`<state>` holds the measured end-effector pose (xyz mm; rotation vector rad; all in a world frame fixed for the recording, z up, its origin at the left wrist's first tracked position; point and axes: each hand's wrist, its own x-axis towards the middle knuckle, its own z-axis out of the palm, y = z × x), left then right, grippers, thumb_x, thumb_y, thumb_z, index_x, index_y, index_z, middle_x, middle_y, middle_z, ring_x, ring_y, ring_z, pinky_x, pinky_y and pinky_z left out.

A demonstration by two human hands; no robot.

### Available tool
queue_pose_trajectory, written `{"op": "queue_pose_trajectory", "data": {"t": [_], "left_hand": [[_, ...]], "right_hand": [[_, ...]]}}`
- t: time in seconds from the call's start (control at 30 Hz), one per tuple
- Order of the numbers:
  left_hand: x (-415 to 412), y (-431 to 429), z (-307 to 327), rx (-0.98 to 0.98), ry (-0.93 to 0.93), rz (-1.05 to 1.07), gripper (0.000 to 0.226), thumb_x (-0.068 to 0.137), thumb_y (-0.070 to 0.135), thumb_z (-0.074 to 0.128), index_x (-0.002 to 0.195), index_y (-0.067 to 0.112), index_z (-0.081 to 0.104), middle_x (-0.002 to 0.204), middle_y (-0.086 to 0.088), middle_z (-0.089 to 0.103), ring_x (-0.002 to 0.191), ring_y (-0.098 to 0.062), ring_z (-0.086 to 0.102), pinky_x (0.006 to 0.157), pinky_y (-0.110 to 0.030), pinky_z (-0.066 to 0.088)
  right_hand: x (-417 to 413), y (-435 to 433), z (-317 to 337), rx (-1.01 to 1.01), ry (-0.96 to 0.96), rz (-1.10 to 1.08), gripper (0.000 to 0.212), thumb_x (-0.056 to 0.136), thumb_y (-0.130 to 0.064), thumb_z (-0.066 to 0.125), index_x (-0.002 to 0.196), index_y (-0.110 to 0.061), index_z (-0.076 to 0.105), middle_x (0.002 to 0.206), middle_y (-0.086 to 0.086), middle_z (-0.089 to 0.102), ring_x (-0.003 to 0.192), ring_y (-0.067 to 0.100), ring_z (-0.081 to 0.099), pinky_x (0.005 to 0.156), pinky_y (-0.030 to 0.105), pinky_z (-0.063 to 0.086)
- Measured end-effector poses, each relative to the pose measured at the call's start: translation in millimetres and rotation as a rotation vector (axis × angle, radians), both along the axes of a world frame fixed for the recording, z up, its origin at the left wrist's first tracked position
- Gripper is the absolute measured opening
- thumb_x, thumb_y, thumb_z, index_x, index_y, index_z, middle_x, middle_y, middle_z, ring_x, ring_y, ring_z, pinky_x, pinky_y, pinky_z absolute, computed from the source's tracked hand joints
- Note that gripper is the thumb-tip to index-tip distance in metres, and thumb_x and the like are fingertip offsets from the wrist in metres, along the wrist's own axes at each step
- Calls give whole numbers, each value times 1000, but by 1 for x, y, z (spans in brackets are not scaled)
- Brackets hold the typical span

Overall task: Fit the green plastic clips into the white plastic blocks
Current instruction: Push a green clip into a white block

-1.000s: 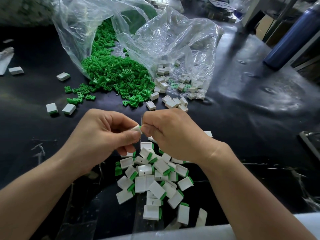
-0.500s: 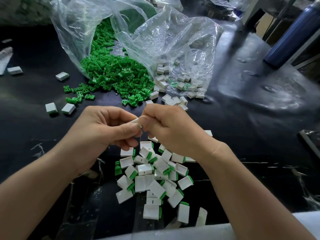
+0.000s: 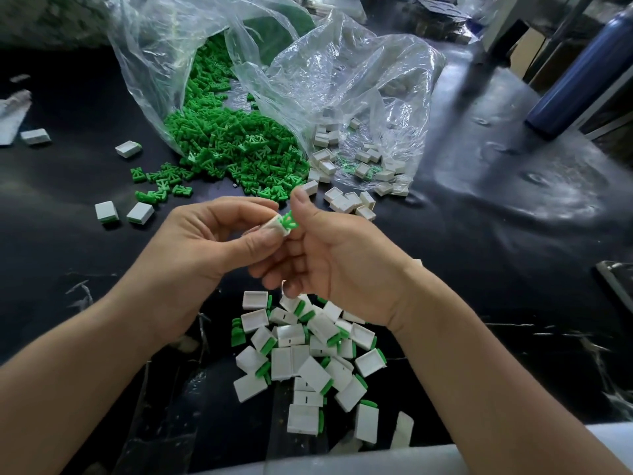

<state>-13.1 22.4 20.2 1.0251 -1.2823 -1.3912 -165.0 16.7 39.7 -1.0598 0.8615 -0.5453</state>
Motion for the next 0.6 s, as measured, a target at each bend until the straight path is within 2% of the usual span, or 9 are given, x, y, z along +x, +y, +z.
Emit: {"op": "queue_pose_trajectory", "data": {"t": [0.03,0.1,0.17,0.23,0.4,0.6], "left_hand": [[1,1,1,-4,9,-23,26,48,36,78,69,21,75,99,0,71,86,-14,66,80,-29,54],[1,2,2,-24,40,-64,29,49,39,81,71,21,76,91,1,73,75,-15,64,69,-23,55],[-1,4,2,-27,78,-71,22,53,29,75,72,20,76,77,-3,72,63,-16,63,57,-21,54],[-3,5,4,-32,77,-72,21,57,23,70,77,17,76,67,-11,68,54,-19,61,52,-23,53],[-2,5,3,-48,72,-101,22,62,16,68,77,0,70,60,-14,62,50,-22,59,51,-29,53],[-4,6,5,-48,67,-71,19,61,19,68,76,8,74,63,-11,66,52,-20,62,52,-27,54]], "right_hand": [[2,1,1,27,-21,7,56,95,-46,22,95,-1,54,73,8,57,60,12,52,55,20,41],[3,1,1,65,-49,0,54,95,-46,22,83,-4,53,69,7,55,57,11,49,53,20,39],[3,2,1,70,-55,-24,51,95,-45,24,74,-7,50,64,4,51,54,11,45,51,20,37],[5,3,0,50,-44,-42,47,95,-42,27,71,-7,48,61,3,46,52,11,41,49,20,35],[7,6,-2,25,-19,-78,41,96,-37,32,71,-8,48,62,3,41,53,12,36,51,22,32],[10,8,-5,-54,14,-125,38,97,-33,35,68,-11,46,59,1,39,51,11,34,51,22,29]]}}
